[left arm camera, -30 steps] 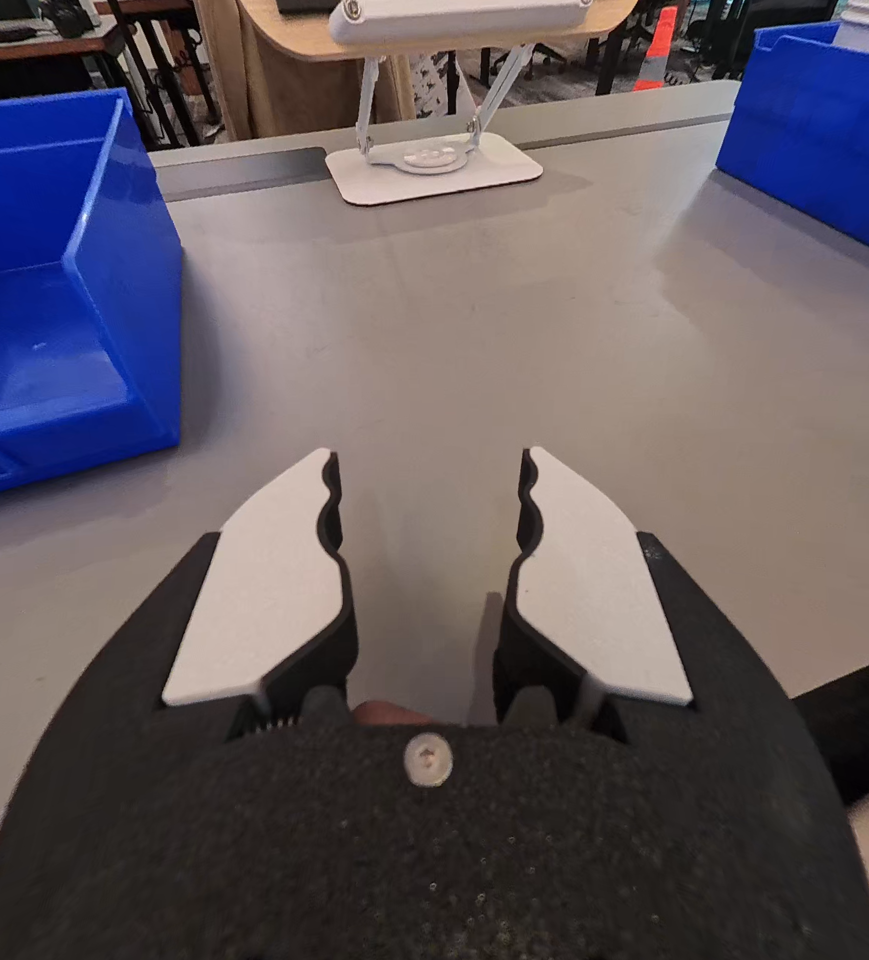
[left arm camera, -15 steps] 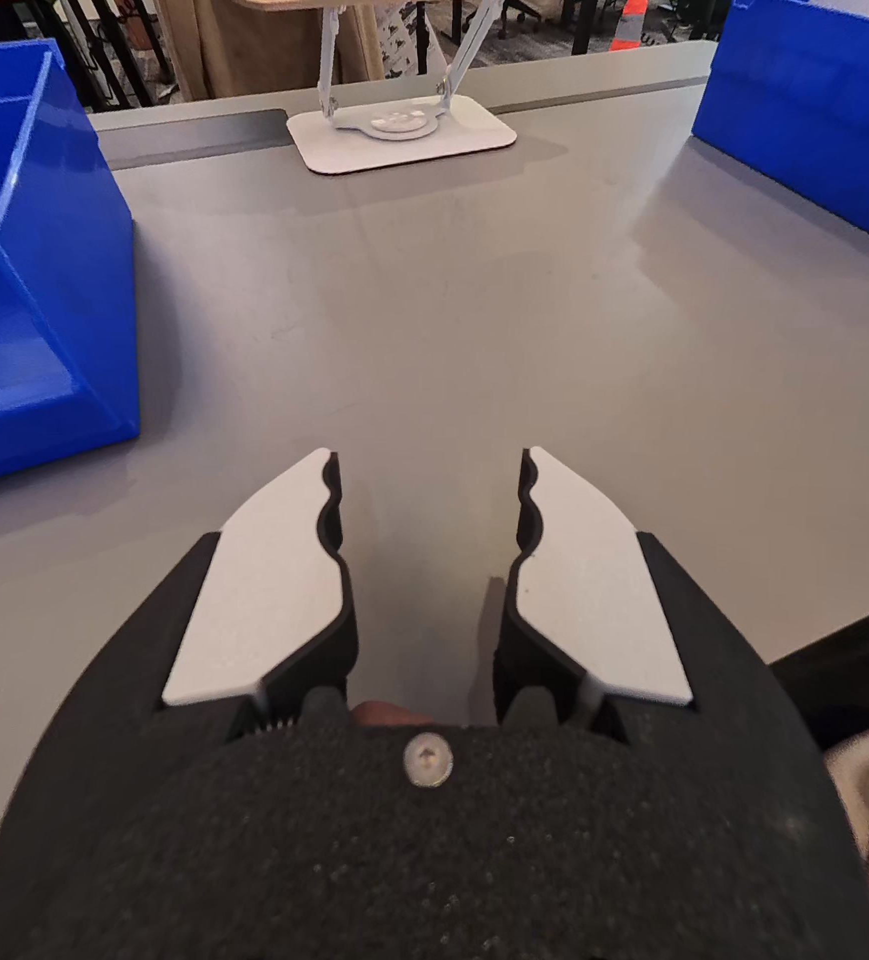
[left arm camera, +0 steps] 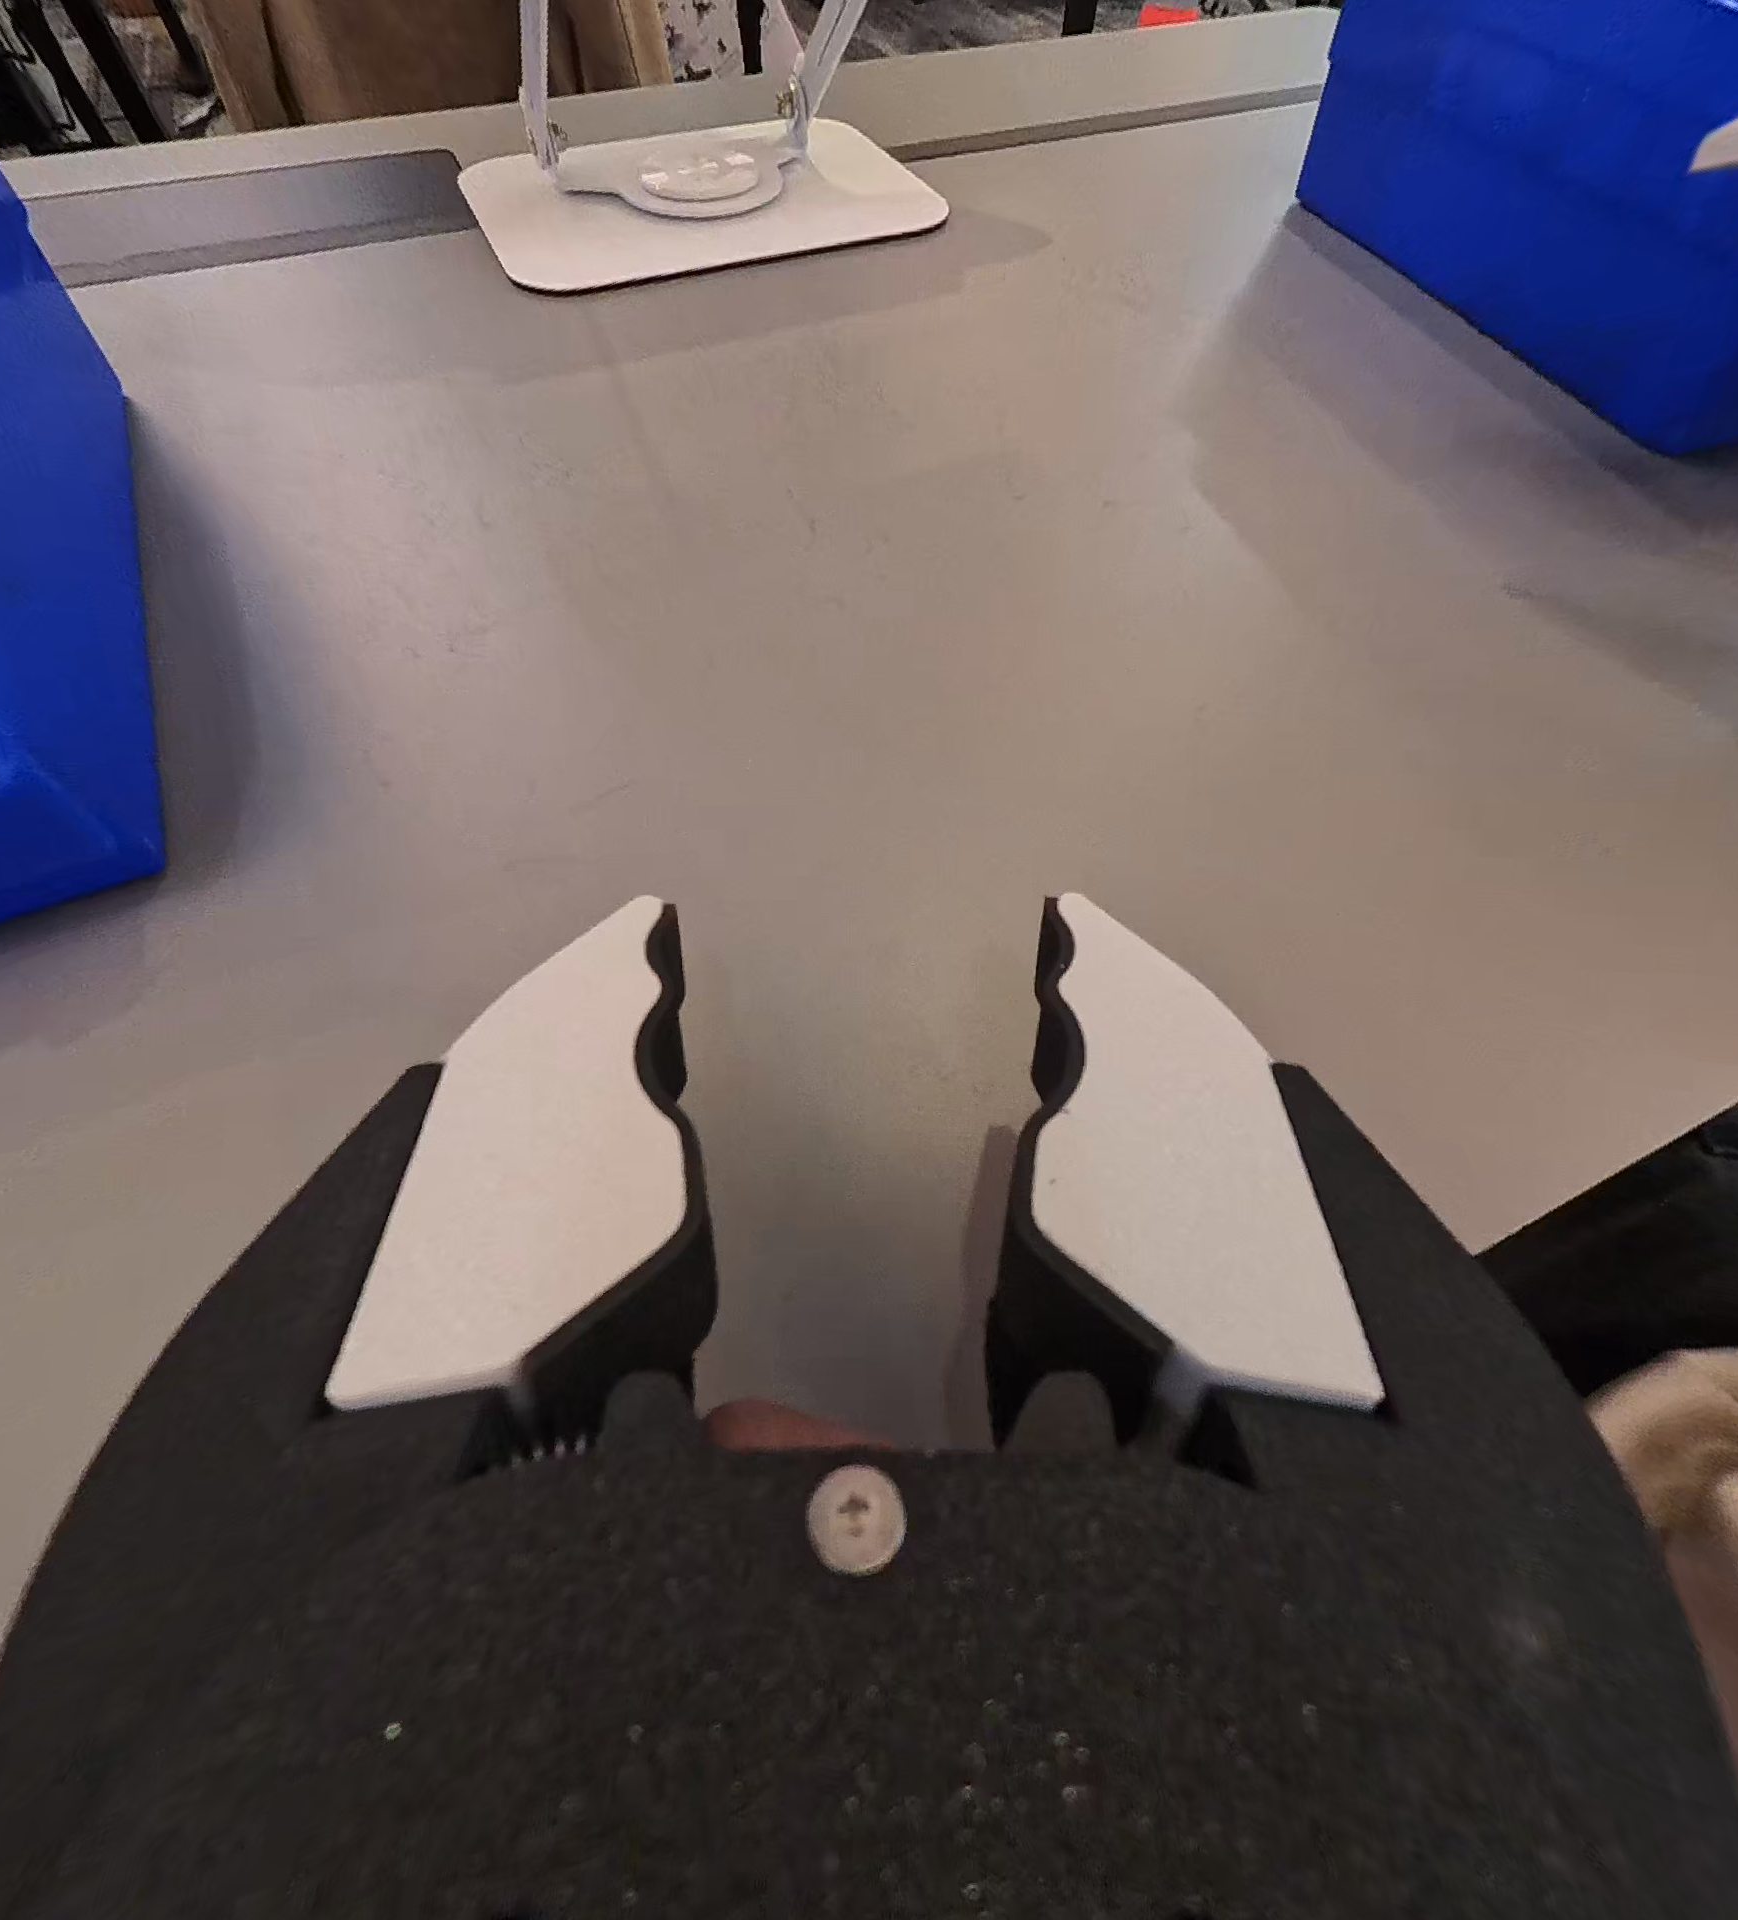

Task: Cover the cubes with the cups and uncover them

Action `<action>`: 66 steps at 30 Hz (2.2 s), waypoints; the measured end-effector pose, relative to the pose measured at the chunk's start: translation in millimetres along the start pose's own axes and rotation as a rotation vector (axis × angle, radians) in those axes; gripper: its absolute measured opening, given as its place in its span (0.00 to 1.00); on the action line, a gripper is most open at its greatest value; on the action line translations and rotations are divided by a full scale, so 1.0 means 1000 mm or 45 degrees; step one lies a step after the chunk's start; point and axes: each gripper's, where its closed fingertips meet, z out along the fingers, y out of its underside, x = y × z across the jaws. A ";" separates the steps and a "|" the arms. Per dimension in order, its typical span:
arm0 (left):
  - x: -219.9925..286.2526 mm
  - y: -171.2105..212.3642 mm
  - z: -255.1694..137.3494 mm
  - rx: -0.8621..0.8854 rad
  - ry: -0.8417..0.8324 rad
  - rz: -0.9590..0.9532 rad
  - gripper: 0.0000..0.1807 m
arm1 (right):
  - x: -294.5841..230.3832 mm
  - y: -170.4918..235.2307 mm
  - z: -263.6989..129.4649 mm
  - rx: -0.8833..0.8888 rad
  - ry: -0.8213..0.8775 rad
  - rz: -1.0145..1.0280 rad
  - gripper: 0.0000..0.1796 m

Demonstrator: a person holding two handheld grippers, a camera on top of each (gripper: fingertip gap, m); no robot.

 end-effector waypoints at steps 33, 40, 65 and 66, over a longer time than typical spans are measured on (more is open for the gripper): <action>0.229 -0.112 0.220 -0.189 0.081 -0.069 0.03 | 0.154 -0.008 -0.094 0.047 0.636 -0.089 0.02; 0.164 -0.082 0.155 -0.160 -0.078 -0.019 0.02 | 0.070 0.013 -0.083 0.013 0.474 -0.208 0.02; -0.131 -0.030 -0.071 0.119 -0.616 -0.270 0.21 | -0.188 0.049 -0.015 0.036 -0.256 -0.387 0.21; -0.151 -0.030 -0.085 0.148 -0.670 -0.294 0.21 | -0.189 0.050 -0.026 0.061 -0.293 -0.368 0.21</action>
